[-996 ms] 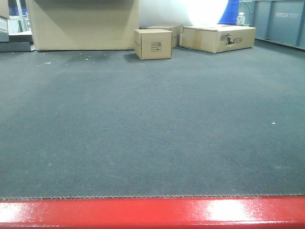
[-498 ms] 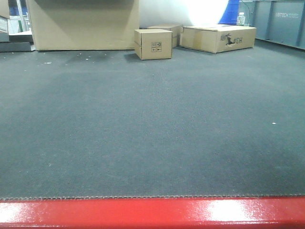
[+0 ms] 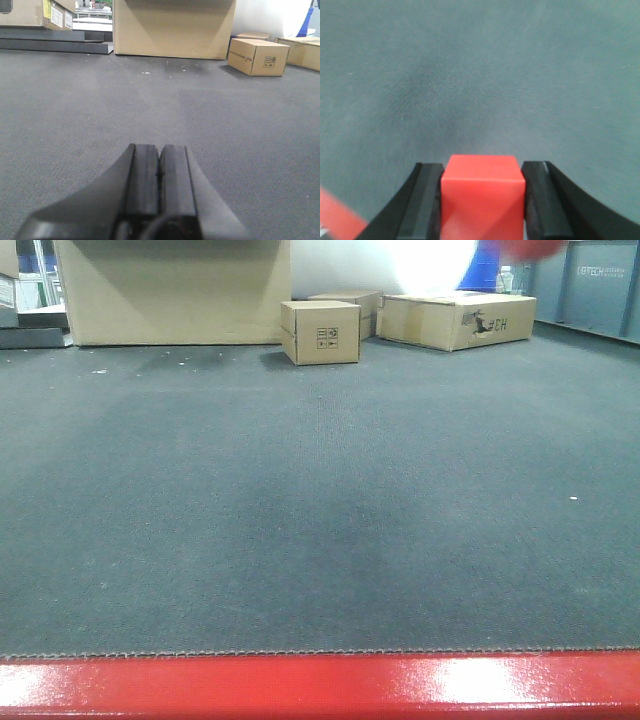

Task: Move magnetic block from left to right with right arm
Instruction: 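Lower the red cube onto the table with the right gripper, then open the right gripper and raise it away from the cube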

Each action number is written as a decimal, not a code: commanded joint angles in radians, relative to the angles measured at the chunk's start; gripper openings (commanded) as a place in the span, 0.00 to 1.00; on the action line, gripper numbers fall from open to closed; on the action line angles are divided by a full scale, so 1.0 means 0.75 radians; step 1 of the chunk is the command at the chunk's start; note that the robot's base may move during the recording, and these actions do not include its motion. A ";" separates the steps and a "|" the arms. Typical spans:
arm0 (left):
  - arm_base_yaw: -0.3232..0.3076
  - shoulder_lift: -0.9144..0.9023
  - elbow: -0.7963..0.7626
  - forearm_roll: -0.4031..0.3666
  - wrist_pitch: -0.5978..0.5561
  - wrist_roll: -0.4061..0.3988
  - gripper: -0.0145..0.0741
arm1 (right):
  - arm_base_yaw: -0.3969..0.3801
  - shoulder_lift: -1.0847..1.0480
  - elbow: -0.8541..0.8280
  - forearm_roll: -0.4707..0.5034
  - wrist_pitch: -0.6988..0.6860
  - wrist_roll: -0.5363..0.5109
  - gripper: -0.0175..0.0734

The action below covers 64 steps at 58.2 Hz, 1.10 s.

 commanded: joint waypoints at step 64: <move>-0.001 -0.013 0.013 -0.006 -0.112 -0.008 0.02 | -0.006 0.773 -0.536 0.111 0.104 0.099 0.88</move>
